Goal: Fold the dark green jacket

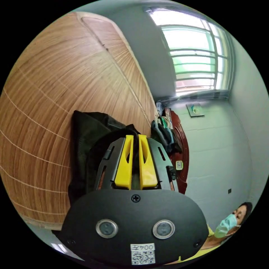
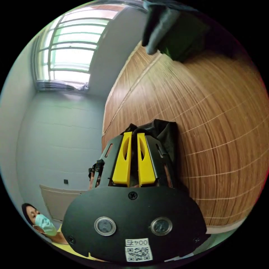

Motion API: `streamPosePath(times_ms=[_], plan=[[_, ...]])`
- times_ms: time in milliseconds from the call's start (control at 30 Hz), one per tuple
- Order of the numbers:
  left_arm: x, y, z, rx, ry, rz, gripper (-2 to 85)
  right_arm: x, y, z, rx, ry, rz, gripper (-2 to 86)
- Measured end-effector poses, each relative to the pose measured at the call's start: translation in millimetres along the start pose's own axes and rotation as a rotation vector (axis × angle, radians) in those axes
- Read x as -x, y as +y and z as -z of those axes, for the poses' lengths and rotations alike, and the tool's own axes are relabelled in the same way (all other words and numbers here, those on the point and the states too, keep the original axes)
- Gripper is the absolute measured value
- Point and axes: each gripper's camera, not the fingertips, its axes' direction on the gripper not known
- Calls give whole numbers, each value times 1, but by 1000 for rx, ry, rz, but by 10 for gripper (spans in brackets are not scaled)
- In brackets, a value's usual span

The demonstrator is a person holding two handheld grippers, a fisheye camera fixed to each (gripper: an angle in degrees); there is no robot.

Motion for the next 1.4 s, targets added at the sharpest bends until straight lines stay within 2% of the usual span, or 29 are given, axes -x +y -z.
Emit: streamPosePath(times_ms=[100, 167, 233, 333, 400, 500, 700, 900, 1133, 1400], plan=[[26, 2, -10, -67, 51, 108, 27, -16, -6, -15, -77, -37, -85, 76], [28, 6, -6, -115, 88, 116, 27, -12, -2, -9, -158, -53, -66, 80], [21, 12, 4, -173, 104, 78, 28, 4, 9, -4, -201, -11, 31, 81], [-8, 30, 34, -227, 86, -93, 30, 45, 52, -19, -119, 181, 271, 80], [-38, 63, 57, -214, -44, -296, 31, 66, 107, -48, -23, 330, 435, 80], [-60, 134, 70, -163, -240, -497, 33, 69, 177, -92, 59, 522, 566, 78], [-52, 256, 44, -80, -523, -679, 49, 45, 237, -187, 177, 793, 635, 73], [-72, 271, 12, -36, -615, -817, 81, 35, 245, -246, 260, 973, 636, 76], [-80, 254, -26, 63, -641, -886, 78, 25, 240, -264, 314, 979, 565, 76], [-74, 232, -50, 136, -530, -884, 74, 4, 241, -258, 337, 909, 550, 62]])
